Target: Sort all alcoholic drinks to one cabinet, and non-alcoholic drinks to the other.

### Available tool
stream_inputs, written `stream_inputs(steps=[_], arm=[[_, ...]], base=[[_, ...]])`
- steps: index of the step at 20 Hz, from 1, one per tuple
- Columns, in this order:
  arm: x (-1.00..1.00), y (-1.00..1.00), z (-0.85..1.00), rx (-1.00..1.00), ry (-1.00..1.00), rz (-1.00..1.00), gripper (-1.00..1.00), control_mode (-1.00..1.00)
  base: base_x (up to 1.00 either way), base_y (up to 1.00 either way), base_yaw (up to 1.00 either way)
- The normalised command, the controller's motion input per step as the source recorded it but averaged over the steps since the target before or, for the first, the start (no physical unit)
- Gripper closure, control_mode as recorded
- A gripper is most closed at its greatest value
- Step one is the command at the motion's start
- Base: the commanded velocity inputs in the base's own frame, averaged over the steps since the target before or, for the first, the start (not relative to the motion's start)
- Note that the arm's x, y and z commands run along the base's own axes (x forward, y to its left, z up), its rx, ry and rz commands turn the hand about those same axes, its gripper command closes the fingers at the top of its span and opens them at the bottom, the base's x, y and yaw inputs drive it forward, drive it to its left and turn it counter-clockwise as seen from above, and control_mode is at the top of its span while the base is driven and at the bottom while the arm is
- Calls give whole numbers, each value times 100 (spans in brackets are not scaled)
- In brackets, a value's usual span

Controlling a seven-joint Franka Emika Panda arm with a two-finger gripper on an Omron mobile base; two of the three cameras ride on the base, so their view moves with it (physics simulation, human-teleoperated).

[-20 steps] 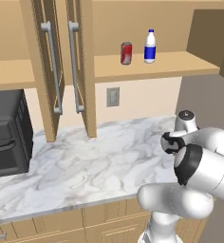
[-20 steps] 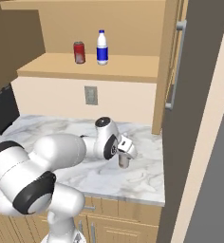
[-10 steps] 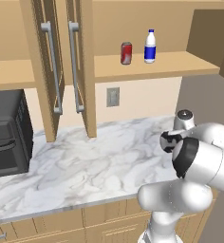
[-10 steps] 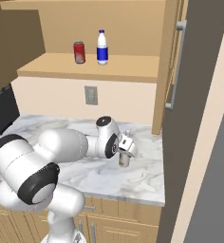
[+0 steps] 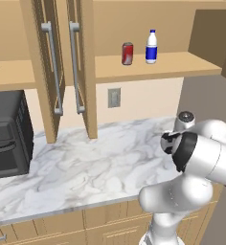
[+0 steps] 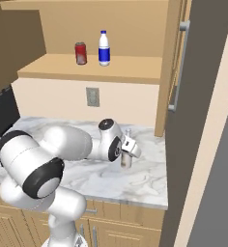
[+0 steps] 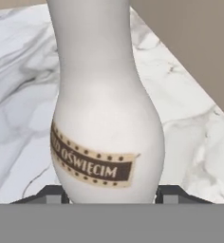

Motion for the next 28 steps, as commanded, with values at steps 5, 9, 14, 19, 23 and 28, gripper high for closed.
stream_inputs(steps=[5, 9, 14, 19, 23, 28], arm=[[3, 0, -1, 0, -5, 2, 100, -100], [-14, 0, 2, 0, -8, 3, 100, -100], [-55, 4, 45, 0, -3, 4, 100, -100], [-76, 17, 85, 0, 0, 16, 100, -100], [-65, 17, 100, 0, 0, 8, 100, -100], [-45, 22, 98, 0, 0, 5, 100, -100]], base=[[0, 0, 0], [0, 0, 0], [0, 0, 0], [0, 0, 0], [0, 0, 0], [0, 0, 0]])
